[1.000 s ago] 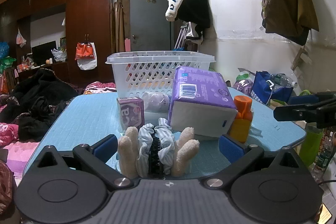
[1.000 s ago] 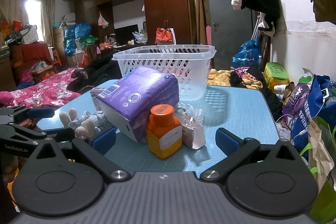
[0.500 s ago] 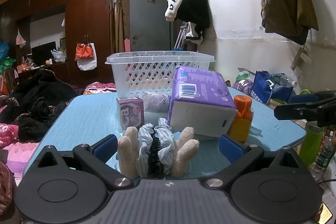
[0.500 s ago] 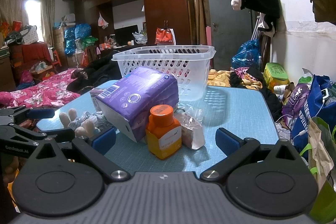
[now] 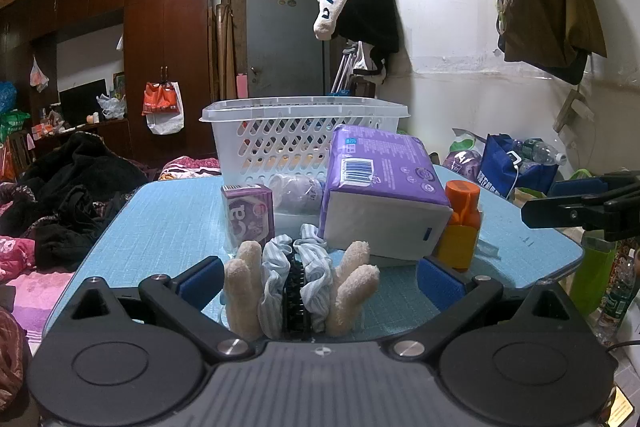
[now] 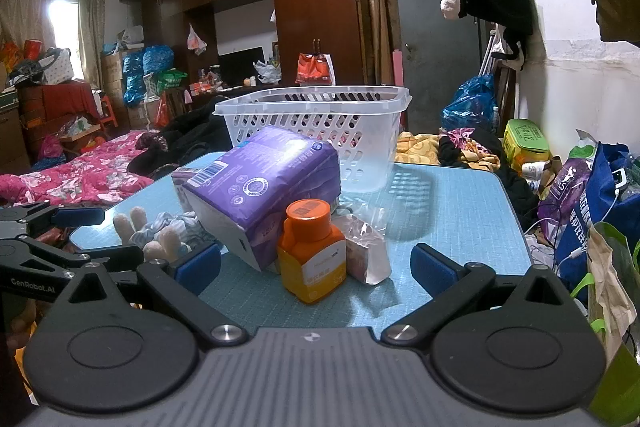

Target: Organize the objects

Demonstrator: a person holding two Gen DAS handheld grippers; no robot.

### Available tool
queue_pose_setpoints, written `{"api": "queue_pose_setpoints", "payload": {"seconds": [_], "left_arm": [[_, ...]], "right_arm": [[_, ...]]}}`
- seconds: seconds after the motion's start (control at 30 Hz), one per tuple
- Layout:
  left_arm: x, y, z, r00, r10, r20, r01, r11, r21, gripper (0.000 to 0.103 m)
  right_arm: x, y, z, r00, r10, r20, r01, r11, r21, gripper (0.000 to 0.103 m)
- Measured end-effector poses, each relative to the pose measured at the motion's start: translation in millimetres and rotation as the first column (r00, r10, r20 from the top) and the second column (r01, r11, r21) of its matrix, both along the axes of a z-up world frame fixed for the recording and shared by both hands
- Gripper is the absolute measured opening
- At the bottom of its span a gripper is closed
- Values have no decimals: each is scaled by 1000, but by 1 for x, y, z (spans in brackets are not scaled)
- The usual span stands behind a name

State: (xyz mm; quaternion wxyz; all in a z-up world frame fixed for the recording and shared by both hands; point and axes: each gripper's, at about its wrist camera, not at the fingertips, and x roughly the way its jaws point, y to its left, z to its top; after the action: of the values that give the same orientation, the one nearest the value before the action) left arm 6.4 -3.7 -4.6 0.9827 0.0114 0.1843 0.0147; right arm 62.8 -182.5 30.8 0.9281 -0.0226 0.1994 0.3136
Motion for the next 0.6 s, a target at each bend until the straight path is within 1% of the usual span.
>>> {"api": "queue_pose_setpoints", "payload": {"seconds": [0.6], "left_arm": [[0,0,0,1000,2,0,-2,1000,0,103]], "right_arm": [[0,0,0,1000,0,0,0,1000,1,103]]}}
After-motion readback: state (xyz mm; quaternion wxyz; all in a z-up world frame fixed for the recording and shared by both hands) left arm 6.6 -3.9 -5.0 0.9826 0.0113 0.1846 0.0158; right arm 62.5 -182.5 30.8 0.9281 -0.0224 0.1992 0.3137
